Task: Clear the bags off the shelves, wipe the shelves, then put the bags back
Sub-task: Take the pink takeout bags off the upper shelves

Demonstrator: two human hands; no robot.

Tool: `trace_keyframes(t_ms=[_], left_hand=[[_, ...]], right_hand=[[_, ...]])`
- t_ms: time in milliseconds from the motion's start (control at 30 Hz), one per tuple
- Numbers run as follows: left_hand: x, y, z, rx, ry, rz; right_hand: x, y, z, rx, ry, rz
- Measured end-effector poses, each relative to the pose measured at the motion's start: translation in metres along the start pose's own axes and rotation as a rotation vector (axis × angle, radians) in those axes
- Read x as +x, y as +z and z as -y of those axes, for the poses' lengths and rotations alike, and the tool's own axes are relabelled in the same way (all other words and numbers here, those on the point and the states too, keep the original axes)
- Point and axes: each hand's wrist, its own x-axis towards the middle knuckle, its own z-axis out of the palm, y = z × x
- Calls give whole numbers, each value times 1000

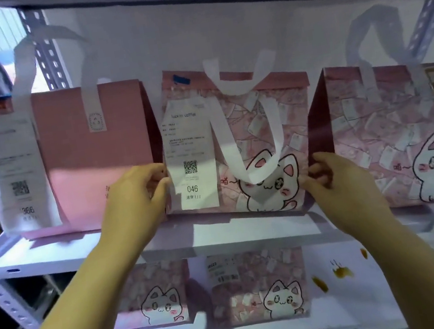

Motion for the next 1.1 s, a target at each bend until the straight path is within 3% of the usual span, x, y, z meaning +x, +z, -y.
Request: trace_keyframes(t_ms=[667, 1100], left_hand=[[-9, -8, -15, 16, -53, 51], [-26, -1, -76, -119, 186, 258]], right_hand=[[-5, -7, -4, 53, -21, 15], [-66, -73, -23, -45, 164, -48]])
